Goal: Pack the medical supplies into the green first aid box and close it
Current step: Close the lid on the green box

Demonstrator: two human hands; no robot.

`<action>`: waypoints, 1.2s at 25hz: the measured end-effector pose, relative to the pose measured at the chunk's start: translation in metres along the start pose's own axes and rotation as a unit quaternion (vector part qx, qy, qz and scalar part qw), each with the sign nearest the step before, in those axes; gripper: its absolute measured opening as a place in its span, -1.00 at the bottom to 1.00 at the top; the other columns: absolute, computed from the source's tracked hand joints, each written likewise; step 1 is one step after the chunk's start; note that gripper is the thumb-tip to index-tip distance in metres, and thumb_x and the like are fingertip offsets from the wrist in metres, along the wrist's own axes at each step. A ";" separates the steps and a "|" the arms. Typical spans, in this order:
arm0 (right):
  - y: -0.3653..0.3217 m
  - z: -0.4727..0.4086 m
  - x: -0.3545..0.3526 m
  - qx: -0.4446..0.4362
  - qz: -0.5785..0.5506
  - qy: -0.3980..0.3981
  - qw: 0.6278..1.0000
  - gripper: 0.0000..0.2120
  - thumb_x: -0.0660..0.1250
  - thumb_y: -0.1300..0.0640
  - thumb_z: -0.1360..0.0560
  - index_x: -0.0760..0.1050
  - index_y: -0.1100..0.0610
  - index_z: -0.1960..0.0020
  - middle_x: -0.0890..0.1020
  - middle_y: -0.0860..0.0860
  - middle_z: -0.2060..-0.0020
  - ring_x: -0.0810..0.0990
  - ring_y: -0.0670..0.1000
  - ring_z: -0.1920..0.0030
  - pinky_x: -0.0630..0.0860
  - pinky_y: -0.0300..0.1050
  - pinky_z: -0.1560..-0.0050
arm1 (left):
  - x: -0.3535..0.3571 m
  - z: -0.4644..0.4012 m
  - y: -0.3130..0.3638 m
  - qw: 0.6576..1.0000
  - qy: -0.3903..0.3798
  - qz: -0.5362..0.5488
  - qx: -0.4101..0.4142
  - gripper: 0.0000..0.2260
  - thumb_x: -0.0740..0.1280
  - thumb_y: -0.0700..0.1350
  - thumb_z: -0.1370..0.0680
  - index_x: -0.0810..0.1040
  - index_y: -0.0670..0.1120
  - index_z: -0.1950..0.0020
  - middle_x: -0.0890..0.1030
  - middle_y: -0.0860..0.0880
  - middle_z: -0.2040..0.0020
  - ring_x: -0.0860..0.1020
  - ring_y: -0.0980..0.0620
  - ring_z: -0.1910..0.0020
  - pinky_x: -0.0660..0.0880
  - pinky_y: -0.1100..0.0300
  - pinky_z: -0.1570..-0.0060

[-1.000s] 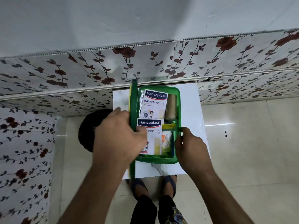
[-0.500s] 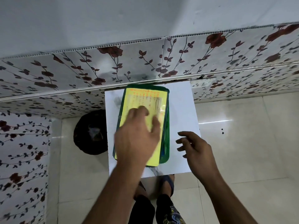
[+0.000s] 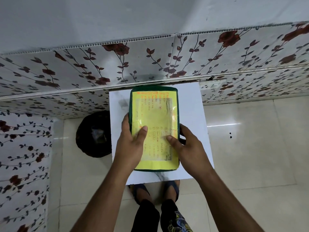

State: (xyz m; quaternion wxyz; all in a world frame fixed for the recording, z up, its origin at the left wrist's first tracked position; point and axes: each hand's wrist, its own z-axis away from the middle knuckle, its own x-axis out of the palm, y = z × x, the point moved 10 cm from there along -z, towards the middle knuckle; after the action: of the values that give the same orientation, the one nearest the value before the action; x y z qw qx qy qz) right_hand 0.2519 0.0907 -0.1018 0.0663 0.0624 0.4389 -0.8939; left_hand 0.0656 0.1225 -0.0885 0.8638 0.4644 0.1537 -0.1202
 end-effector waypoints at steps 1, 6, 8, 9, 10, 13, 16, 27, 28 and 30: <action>-0.002 -0.001 -0.004 -0.001 0.003 0.005 1.000 -0.70 0.30 -0.04 -0.56 0.40 -0.18 -0.28 0.57 -0.37 -0.04 0.60 -0.22 -0.04 0.49 -0.42 0.19 | -0.003 -0.001 0.001 1.000 0.010 0.007 -0.008 -0.55 0.28 0.08 -0.57 0.25 0.18 -0.44 0.55 0.17 -0.10 0.54 0.27 0.05 0.46 0.25 0.17; -0.040 -0.053 -0.027 -0.011 -0.072 0.117 0.990 -0.63 0.18 -0.08 -0.61 0.44 0.01 -0.37 0.59 -0.06 -0.20 0.57 -0.04 -0.15 0.51 -0.14 -0.03 | -0.014 -0.067 0.034 0.998 0.023 0.058 -0.002 -0.64 0.22 0.18 -0.57 0.42 0.13 -0.34 0.54 0.14 -0.13 0.54 0.12 -0.09 0.44 0.16 -0.02; -0.055 -0.080 -0.020 -0.001 -0.103 0.116 0.988 -0.70 0.16 -0.08 -0.61 0.57 0.05 -0.15 0.67 -0.05 0.00 0.62 -0.02 -0.02 0.50 -0.08 -0.01 | -0.003 -0.092 0.040 0.997 -0.011 0.071 -0.008 -0.67 0.21 0.23 -0.55 0.54 0.08 -0.18 0.61 0.06 -0.02 0.59 -0.04 -0.12 0.49 0.01 -0.14; -0.057 -0.088 -0.016 0.005 -0.111 0.121 0.986 -0.71 0.16 -0.08 -0.61 0.60 0.04 0.00 0.68 -0.05 0.12 0.63 0.00 0.07 0.49 -0.06 0.04 | 0.001 -0.099 0.038 0.997 -0.015 0.077 -0.011 -0.65 0.21 0.25 -0.53 0.57 0.07 -0.13 0.63 0.01 0.00 0.60 -0.12 -0.12 0.49 -0.07 -0.17; -0.056 -0.093 -0.014 0.010 -0.121 0.129 0.984 -0.70 0.18 -0.07 -0.60 0.60 0.05 0.11 0.68 -0.02 0.20 0.63 0.04 0.12 0.50 -0.02 0.07 | 0.002 -0.103 0.035 0.996 -0.011 0.084 -0.012 -0.64 0.21 0.26 -0.52 0.58 0.06 -0.09 0.65 -0.03 0.01 0.60 -0.16 -0.12 0.49 -0.11 -0.17; -0.049 -0.094 -0.018 0.011 -0.146 0.161 0.976 -0.71 0.23 -0.02 -0.59 0.61 0.11 0.14 0.68 0.09 0.21 0.62 0.10 0.16 0.51 0.00 0.07 | 0.001 -0.101 0.028 0.992 0.012 0.123 -0.004 -0.68 0.21 0.21 -0.55 0.60 0.05 -0.09 0.68 -0.06 -0.02 0.62 -0.11 -0.08 0.50 -0.06 -0.16; -0.048 -0.095 -0.017 0.026 -0.175 0.169 0.970 -0.73 0.25 0.01 -0.58 0.62 0.12 0.16 0.67 0.11 0.23 0.62 0.13 0.19 0.53 0.02 0.10 | -0.001 -0.098 0.032 0.991 0.030 0.133 -0.005 -0.71 0.20 0.15 -0.59 0.60 0.01 -0.09 0.67 -0.06 0.01 0.60 -0.06 0.01 0.49 0.06 -0.03; -0.056 -0.089 -0.019 -0.003 -0.117 0.149 0.982 -0.75 0.22 0.01 -0.61 0.62 0.11 -0.04 0.69 -0.02 0.13 0.63 0.01 0.12 0.50 -0.04 0.05 | -0.004 -0.085 0.050 0.994 0.011 0.107 0.016 -0.71 0.15 0.11 -0.63 0.53 0.01 -0.20 0.59 0.08 0.10 0.53 0.10 0.14 0.40 0.24 0.17; -0.055 -0.081 -0.022 -0.008 -0.100 0.128 0.987 -0.73 0.23 -0.01 -0.60 0.60 0.10 -0.14 0.68 -0.04 0.03 0.63 -0.02 0.05 0.48 -0.06 0.00 | -0.010 -0.076 0.045 0.996 0.002 0.085 0.002 -0.68 0.15 0.14 -0.62 0.48 0.04 -0.28 0.57 0.13 0.03 0.54 0.14 0.06 0.41 0.25 0.12; -0.041 -0.056 -0.029 0.003 -0.012 0.075 0.997 -0.61 0.29 -0.07 -0.56 0.49 0.05 -0.33 0.59 -0.07 -0.18 0.56 -0.07 -0.08 0.40 -0.13 -0.03 | -0.024 -0.051 0.016 0.998 -0.032 0.029 -0.046 -0.57 0.25 0.21 -0.55 0.42 0.07 -0.35 0.55 0.11 -0.17 0.53 0.09 -0.13 0.46 0.16 -0.05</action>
State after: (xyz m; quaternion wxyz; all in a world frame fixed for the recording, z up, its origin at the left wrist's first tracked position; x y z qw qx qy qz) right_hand 0.2763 0.1619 -0.0990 0.0223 0.1243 0.4408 -0.8887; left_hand 0.0411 0.1755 -0.0932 0.8920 0.4243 0.1176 -0.1027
